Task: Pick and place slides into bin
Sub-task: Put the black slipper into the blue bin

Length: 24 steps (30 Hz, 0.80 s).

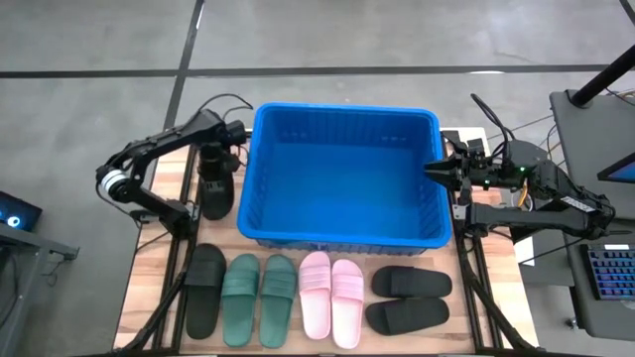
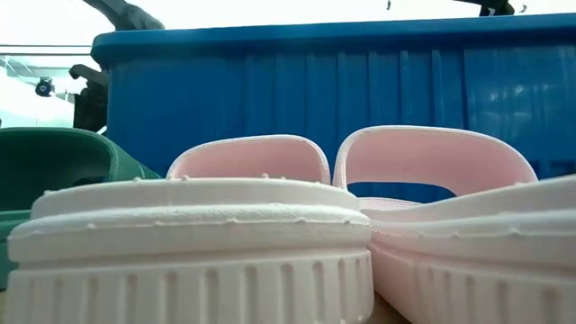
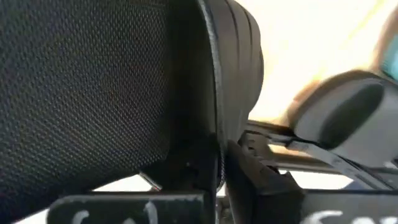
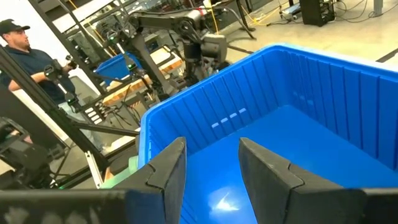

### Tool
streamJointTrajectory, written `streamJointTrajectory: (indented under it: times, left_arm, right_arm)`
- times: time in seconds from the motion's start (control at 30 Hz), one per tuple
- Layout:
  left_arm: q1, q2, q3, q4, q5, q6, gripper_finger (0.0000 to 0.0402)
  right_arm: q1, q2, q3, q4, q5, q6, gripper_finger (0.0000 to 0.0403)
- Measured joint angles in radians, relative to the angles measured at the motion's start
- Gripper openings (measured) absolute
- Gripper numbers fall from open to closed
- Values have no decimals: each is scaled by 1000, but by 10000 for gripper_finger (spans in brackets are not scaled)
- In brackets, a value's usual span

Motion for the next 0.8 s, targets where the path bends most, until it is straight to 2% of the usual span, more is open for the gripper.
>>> streamJointTrajectory:
  times: [0.23,0.5,0.6,0.8]
  left_arm:
    - [0,-73,77,0,-14,-21,0]
    - [0,-144,171,-2,-182,-62,0]
    - [0,-171,239,-2,-274,-79,0]
    - [0,-206,401,1,-361,-115,0]
  right_arm:
    - [0,0,0,0,0,0,139]
    - [0,0,0,0,0,4,139]
    - [0,0,0,0,0,4,139]
    - [0,0,0,0,6,4,139]
